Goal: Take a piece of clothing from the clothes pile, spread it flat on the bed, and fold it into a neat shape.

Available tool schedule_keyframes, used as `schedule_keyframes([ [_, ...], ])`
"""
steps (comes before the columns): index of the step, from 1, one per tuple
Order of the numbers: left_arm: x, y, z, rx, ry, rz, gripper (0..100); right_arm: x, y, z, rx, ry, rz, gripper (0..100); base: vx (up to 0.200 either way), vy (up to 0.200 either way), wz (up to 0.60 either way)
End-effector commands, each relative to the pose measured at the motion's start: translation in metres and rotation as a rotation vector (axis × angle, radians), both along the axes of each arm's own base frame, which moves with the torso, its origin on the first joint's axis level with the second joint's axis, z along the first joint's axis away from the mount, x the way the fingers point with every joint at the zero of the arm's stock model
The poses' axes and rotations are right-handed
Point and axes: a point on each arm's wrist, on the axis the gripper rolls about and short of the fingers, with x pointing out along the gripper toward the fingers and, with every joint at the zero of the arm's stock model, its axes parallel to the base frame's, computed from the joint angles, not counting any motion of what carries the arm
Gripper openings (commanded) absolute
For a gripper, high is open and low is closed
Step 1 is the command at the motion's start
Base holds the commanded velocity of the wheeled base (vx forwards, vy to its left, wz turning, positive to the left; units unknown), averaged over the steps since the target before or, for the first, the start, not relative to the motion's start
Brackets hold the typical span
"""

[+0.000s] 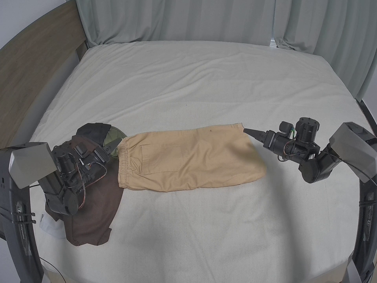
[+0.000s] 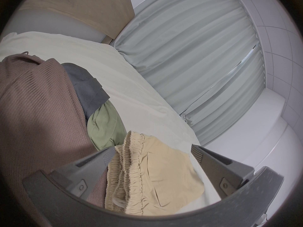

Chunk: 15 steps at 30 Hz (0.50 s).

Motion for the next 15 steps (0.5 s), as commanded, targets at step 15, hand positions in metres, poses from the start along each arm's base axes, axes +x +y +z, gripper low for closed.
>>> schedule_keyframes([
  [15, -0.028, -0.012, 0.024, 0.108, -0.049, -0.042, 100, -0.095, -0.014, -0.033, 0.003, 0.059, 0.003, 100, 0.000, 0.000, 0.00],
])
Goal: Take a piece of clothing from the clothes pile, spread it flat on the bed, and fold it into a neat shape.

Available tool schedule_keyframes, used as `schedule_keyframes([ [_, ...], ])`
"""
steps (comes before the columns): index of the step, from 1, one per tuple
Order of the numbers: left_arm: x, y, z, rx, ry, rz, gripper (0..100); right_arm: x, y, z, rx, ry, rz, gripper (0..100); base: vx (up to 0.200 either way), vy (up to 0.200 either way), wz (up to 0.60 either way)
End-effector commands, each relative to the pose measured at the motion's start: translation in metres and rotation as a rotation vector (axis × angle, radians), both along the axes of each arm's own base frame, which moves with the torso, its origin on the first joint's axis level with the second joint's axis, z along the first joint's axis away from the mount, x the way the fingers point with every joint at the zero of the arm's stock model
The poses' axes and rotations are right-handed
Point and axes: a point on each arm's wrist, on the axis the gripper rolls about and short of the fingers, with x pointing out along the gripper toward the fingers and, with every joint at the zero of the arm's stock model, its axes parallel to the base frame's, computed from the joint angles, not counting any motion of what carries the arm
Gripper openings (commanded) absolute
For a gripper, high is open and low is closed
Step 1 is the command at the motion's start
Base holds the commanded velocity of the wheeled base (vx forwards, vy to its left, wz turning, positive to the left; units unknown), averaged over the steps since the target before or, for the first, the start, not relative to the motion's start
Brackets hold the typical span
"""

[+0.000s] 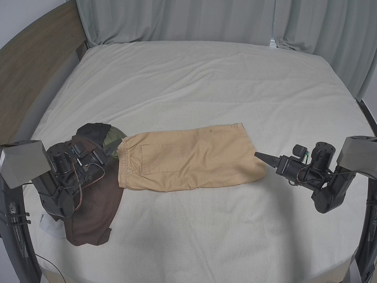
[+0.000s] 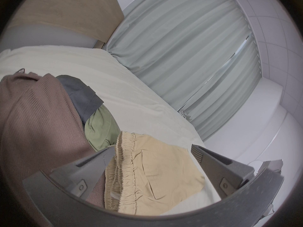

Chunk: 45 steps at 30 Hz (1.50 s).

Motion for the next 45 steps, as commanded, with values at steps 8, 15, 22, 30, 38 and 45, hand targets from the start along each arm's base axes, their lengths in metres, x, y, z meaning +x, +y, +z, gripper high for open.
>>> schedule_keyframes([
  [8, -0.016, -0.008, 0.003, 0.154, -0.040, -0.030, 100, -0.016, 0.009, -0.015, -0.008, 0.080, 0.032, 100, 0.000, 0.000, 0.00],
  [15, -0.021, -0.010, -0.002, 0.229, -0.048, -0.034, 100, -0.019, 0.020, -0.030, -0.019, 0.127, 0.056, 100, 0.000, 0.000, 0.00],
  [22, -0.025, -0.008, -0.005, 0.249, -0.035, -0.034, 100, -0.019, 0.040, -0.053, -0.038, 0.170, 0.080, 100, 0.000, 0.000, 0.00],
  [30, -0.022, -0.011, -0.008, 0.249, -0.035, -0.041, 100, -0.015, 0.043, -0.056, -0.036, 0.172, 0.080, 100, 0.000, 0.000, 0.00],
  [38, -0.023, -0.013, -0.011, 0.246, -0.024, -0.049, 100, -0.006, 0.049, -0.070, -0.047, 0.179, 0.039, 100, 0.000, 0.000, 0.00],
  [45, -0.023, -0.014, -0.011, 0.246, -0.022, -0.051, 100, 0.000, 0.057, -0.076, -0.007, 0.209, 0.035, 100, 0.000, 0.000, 0.00],
])
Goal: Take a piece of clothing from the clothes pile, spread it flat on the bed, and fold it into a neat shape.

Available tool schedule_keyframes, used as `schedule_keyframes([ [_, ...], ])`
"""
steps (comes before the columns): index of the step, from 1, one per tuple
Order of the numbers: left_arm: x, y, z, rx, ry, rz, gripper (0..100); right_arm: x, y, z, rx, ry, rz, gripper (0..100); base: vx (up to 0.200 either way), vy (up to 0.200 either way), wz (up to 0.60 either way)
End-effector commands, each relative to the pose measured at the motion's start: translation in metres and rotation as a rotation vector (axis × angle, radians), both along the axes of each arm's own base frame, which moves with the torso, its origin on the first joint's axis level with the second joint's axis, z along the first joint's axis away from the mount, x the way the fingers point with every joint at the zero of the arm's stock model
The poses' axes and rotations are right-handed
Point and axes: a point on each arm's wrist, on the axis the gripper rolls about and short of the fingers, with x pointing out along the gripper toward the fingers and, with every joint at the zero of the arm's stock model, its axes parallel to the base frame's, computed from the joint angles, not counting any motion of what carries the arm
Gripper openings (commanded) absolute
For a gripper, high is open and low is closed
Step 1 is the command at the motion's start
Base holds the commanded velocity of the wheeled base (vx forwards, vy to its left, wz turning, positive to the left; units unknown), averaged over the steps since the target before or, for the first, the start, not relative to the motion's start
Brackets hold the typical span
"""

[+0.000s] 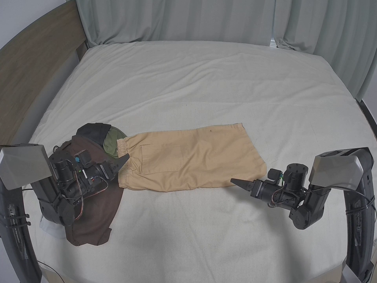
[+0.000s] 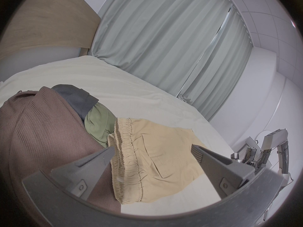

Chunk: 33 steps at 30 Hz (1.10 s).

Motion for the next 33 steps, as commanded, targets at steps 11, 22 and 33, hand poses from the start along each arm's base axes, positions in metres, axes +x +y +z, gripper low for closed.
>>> schedule_keyframes([
  [11, 0.001, -0.002, -0.005, 0.000, 0.013, -0.007, 100, 0.020, 0.019, -0.023, 0.022, 0.014, -0.060, 100, 0.000, 0.000, 0.00],
  [22, 0.002, -0.003, -0.010, 0.002, 0.023, -0.008, 100, 0.039, 0.037, -0.025, 0.093, -0.025, -0.120, 100, 0.000, 0.000, 0.00],
  [33, 0.002, -0.004, -0.010, 0.003, 0.024, -0.013, 100, 0.041, 0.038, -0.025, 0.126, -0.005, -0.132, 100, 0.000, 0.000, 0.00],
])
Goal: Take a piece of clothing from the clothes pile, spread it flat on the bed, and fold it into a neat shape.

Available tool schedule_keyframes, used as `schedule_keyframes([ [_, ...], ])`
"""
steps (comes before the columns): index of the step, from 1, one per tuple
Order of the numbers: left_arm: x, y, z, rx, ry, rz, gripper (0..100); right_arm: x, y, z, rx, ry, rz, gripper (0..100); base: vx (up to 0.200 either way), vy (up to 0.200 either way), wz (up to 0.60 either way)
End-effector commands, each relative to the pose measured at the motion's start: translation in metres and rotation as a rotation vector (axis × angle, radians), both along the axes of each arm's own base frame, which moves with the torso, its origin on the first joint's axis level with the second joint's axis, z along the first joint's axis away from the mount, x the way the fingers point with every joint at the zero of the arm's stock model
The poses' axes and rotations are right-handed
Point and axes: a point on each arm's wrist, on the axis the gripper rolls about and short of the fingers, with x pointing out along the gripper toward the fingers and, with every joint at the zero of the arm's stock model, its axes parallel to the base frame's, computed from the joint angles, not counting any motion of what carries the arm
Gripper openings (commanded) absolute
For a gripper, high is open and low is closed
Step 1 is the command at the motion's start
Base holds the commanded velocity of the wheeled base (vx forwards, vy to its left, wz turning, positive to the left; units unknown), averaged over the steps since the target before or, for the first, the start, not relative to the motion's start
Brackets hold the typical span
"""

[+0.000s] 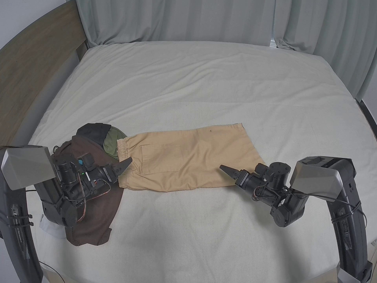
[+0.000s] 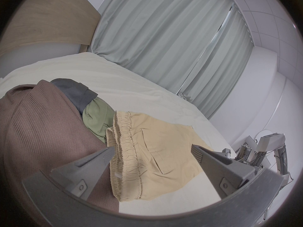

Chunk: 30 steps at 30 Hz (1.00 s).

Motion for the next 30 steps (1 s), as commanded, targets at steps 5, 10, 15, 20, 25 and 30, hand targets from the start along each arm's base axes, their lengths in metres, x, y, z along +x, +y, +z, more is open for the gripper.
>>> schedule_keyframes([
  [5, 0.000, 0.000, -0.001, 0.000, 0.001, -0.002, 100, 0.000, 0.000, -0.006, -0.003, 0.017, -0.003, 0, 0.000, 0.000, 0.00],
  [10, 0.000, 0.000, -0.001, 0.000, 0.003, -0.002, 100, -0.001, 0.000, -0.008, -0.005, 0.023, -0.002, 0, 0.000, 0.000, 0.00],
  [15, 0.000, 0.000, -0.001, -0.001, 0.005, 0.000, 100, -0.001, -0.002, -0.009, -0.008, 0.026, -0.006, 0, 0.000, 0.000, 0.00],
  [20, 0.000, 0.001, -0.001, -0.003, 0.004, 0.000, 100, -0.009, -0.010, -0.001, -0.025, 0.037, -0.017, 0, 0.000, 0.000, 0.00],
  [25, 0.000, 0.001, -0.002, -0.005, 0.008, -0.002, 100, -0.020, -0.019, 0.012, -0.042, 0.037, -0.025, 0, 0.000, 0.000, 0.00],
  [30, 0.000, 0.002, -0.001, -0.005, 0.005, -0.002, 100, -0.038, -0.023, 0.018, -0.054, 0.033, -0.020, 0, 0.000, 0.000, 0.00],
])
